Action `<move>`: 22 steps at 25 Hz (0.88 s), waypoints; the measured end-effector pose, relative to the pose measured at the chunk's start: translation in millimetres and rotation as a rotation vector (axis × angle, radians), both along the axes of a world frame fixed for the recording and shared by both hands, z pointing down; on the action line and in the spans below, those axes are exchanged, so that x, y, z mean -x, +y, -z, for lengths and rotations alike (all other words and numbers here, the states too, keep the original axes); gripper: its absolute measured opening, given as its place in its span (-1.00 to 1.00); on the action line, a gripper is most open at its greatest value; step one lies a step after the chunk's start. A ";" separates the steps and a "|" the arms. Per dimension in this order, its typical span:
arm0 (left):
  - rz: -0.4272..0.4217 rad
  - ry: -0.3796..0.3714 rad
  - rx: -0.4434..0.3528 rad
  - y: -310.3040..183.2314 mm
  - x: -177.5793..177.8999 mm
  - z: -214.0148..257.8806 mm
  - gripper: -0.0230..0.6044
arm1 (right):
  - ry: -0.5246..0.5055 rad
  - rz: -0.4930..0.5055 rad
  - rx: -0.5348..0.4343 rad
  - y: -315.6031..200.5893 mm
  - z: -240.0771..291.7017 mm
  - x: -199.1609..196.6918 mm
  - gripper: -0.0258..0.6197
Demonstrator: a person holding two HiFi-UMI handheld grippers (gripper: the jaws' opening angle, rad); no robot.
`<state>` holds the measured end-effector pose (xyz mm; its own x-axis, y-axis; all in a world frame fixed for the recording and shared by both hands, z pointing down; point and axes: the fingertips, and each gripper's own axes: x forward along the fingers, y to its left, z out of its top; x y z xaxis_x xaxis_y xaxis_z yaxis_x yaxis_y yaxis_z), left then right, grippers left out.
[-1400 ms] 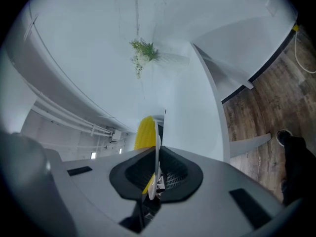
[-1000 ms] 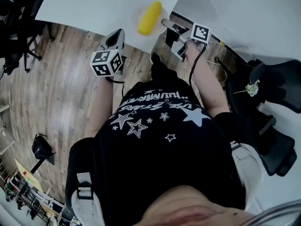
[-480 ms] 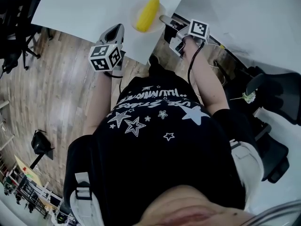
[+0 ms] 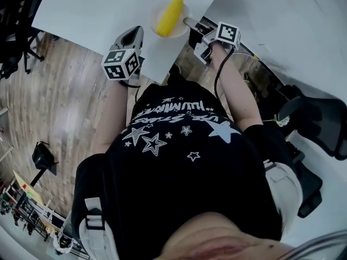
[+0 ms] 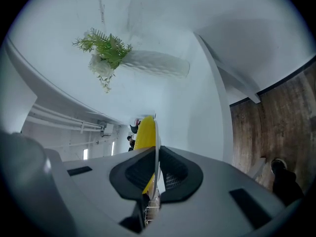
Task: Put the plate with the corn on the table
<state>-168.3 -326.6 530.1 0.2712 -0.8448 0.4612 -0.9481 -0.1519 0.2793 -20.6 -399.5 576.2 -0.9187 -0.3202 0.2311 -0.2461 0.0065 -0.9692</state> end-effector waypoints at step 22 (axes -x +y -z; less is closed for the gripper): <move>0.019 0.032 0.079 -44.4 -4.7 -43.0 -0.91 | 0.037 0.016 0.051 -49.7 -41.4 1.0 -0.86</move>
